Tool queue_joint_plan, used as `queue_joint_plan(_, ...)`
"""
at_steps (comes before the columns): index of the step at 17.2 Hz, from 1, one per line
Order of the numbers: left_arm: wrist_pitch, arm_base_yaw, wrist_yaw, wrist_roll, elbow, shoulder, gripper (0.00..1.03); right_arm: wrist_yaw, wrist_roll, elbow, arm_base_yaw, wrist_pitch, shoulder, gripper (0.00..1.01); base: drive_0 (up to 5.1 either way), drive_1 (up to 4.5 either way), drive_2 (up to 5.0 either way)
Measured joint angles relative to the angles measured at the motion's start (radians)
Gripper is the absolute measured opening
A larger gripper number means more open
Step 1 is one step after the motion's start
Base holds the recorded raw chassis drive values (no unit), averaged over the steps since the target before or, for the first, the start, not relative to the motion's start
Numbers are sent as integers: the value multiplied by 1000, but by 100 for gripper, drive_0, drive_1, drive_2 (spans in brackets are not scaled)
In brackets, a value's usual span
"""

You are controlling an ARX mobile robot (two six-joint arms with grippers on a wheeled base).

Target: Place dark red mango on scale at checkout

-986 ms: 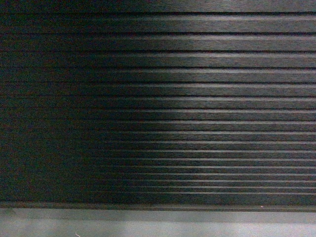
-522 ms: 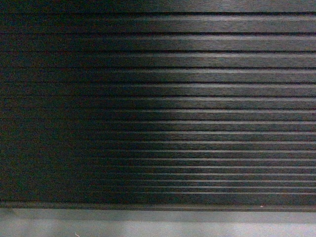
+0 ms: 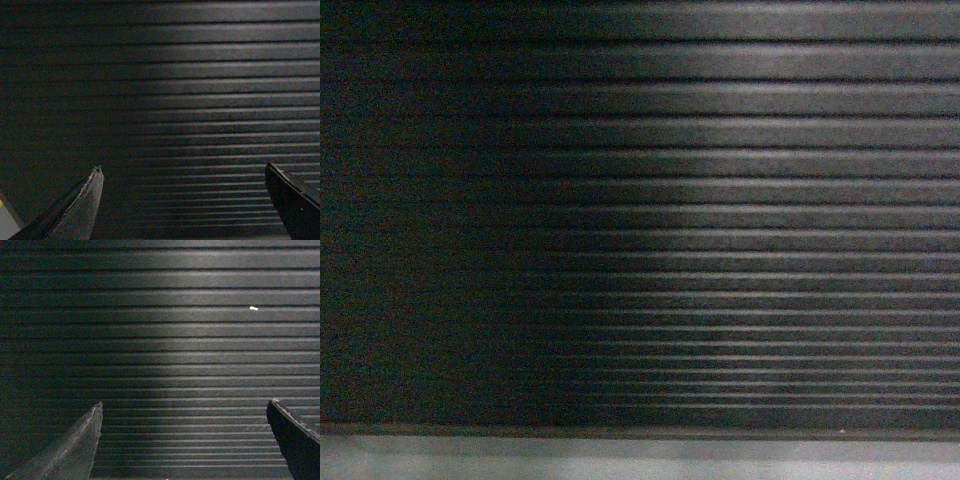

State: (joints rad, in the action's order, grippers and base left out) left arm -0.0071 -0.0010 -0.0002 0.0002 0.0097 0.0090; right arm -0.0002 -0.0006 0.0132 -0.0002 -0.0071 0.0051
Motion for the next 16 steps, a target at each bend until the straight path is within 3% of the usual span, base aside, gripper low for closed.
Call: queue_joint_plan(16,3,0,-1,1,0,0,98,-1,-1,0,0,3,0,98,0,0,0)
